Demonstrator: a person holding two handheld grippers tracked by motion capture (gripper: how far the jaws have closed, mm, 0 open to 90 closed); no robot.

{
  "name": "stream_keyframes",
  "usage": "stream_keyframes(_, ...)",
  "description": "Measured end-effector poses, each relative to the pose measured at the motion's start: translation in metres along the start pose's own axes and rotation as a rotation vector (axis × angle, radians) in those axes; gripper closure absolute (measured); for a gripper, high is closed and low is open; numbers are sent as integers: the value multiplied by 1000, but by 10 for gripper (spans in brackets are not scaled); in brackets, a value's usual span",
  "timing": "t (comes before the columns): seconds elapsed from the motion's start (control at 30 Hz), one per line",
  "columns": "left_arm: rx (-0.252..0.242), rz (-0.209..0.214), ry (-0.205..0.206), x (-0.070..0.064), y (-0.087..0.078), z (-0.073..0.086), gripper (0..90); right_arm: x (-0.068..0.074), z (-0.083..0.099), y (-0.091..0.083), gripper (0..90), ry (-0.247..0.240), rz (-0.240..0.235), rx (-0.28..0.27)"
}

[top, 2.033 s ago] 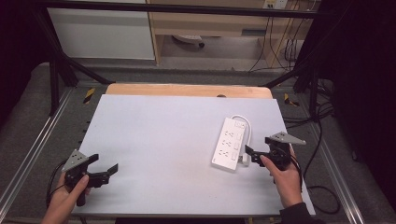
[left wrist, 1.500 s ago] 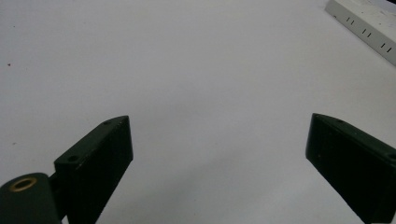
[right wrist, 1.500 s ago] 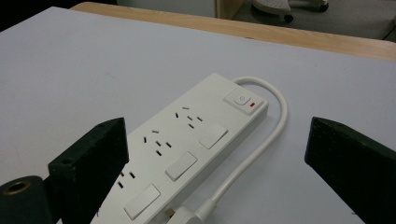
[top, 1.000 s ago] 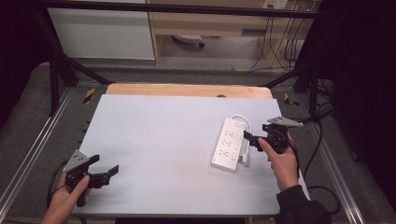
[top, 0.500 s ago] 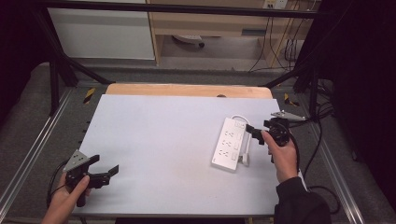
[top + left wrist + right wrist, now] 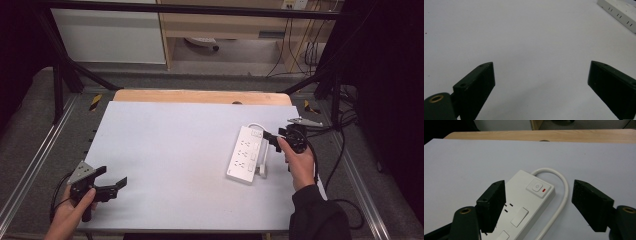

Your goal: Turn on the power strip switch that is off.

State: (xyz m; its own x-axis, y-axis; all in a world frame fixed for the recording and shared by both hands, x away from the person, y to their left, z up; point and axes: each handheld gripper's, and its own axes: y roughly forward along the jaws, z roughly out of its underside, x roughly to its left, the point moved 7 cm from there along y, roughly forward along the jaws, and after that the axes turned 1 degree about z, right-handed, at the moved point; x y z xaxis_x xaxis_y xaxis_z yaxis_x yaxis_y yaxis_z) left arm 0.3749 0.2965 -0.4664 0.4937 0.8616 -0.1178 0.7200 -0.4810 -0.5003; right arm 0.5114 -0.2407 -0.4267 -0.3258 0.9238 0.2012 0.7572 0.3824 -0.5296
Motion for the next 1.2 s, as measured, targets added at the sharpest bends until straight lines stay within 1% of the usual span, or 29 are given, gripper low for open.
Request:
stream_keyframes(0.07,1,1,-3,0,0,0,74,0,1,2,301,-5,0,5)
stream_keyframes(0.1,2,1,-3,0,0,0,74,1,1,4,315,2,-9,9)
stream_keyframes(0.2,0,-1,-3,0,0,0,74,2,2,5,324,1,-9,14)
stream_keyframes(0.33,2,-1,-3,0,0,1,74,3,3,8,368,0,-14,25)
stream_keyframes(0.37,2,-2,-4,0,0,1,74,3,4,10,391,0,-18,28)
stream_keyframes(0.43,1,-2,-4,0,0,1,74,3,4,10,402,-1,-18,30)
stream_keyframes(0.5,2,-3,-4,0,1,1,74,4,5,13,451,-1,-22,30)
stream_keyframes(0.57,5,-1,-5,0,0,1,74,5,5,14,462,-4,-25,30)
stream_keyframes(0.6,5,-1,-5,0,0,1,74,6,6,16,487,-8,-20,32)
stream_keyframes(0.67,5,-1,-4,0,0,1,74,6,6,17,503,-10,-18,31)
stream_keyframes(0.83,1,-3,-4,1,0,1,74,11,7,22,591,-10,-36,28)
stream_keyframes(0.9,-1,-5,-5,1,0,0,74,12,7,23,599,-13,-39,28)
stream_keyframes(1.2,0,-5,-6,1,-1,1,74,19,12,31,732,-37,-51,32)
